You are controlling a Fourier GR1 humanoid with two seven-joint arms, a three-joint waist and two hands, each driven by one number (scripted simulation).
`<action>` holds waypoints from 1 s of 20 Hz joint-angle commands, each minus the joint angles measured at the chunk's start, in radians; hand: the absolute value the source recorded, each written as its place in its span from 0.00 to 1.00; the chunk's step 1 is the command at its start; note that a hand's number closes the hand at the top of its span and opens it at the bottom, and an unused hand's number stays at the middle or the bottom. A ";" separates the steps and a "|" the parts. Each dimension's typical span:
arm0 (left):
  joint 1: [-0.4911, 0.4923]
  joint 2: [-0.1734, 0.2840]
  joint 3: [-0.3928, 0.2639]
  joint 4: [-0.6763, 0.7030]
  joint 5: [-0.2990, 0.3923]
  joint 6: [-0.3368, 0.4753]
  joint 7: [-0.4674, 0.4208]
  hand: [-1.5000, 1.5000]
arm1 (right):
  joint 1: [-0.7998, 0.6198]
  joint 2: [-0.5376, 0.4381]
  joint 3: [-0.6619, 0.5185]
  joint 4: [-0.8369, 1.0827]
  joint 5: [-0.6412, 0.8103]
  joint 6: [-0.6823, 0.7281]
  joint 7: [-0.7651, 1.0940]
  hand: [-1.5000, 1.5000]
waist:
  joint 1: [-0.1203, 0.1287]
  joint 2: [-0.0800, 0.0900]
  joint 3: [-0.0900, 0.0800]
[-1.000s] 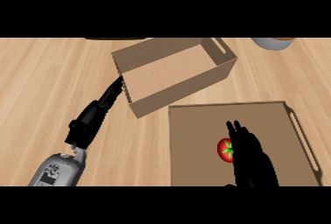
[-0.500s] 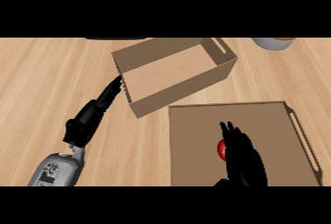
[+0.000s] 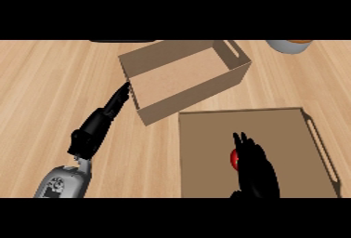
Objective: Pick the tomato from the tray and place it in the cardboard box
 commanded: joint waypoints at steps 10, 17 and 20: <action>0.049 -0.056 -0.029 -0.021 -0.072 -0.009 -0.010 0.50 | 0.000 0.020 -0.034 0.173 0.042 -0.058 -0.087 1.00 | 0.002 0.002 0.003; 0.022 -0.042 0.040 0.030 -0.044 -0.036 -0.055 0.50 | -0.077 -0.035 -0.083 0.176 0.085 -0.048 -0.152 1.00 | 0.003 0.003 0.003; -0.028 -0.037 0.049 0.024 -0.028 -0.046 -0.004 0.50 | -0.125 -0.063 0.022 0.192 0.081 -0.056 -0.314 1.00 | 0.018 0.003 0.004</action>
